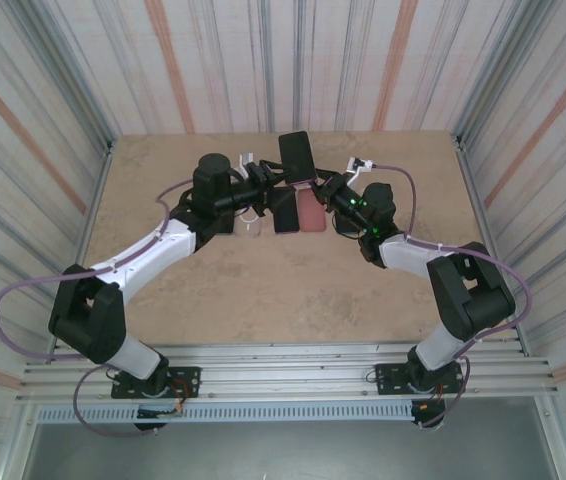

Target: Take the phone out of the phone case

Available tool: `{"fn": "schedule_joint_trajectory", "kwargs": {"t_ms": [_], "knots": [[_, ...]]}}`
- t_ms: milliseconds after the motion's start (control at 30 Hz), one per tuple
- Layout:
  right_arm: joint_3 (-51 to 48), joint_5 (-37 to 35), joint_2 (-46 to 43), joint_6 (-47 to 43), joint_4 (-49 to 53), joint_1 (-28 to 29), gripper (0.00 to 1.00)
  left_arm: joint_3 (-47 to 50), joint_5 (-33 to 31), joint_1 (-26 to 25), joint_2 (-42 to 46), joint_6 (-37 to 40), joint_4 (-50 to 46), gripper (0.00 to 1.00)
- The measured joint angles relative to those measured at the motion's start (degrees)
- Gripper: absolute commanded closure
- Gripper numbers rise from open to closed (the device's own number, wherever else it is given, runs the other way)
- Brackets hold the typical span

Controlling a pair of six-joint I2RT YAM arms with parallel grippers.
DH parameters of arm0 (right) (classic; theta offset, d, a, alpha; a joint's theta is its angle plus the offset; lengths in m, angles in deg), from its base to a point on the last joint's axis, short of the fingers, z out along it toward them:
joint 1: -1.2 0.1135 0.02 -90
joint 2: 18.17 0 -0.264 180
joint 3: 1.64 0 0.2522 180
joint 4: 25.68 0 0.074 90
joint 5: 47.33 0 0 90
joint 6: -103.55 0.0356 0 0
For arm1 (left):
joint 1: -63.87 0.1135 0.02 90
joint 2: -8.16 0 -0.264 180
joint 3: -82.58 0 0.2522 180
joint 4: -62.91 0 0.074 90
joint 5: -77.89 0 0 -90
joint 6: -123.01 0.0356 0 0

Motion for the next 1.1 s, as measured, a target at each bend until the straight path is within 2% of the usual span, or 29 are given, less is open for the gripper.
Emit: {"fn": "schedule_joint_trajectory", "kwargs": {"t_ms": [733, 900, 1100], "knots": [[0.11, -0.70, 1.07, 0.04, -2.43, 0.48, 1.00, 0.00, -2.49, 0.17, -1.20, -0.48, 1.66, 0.47], [0.11, -2.23, 1.07, 0.74, -2.45, 1.11, 1.00, -0.52, -5.49, 0.17, -1.75, -0.87, 1.73, 0.52], [0.11, -4.26, 1.07, 1.57, -2.47, 1.49, 1.00, -1.75, -7.08, 0.17, -2.89, -1.20, 1.68, 0.67]]}}
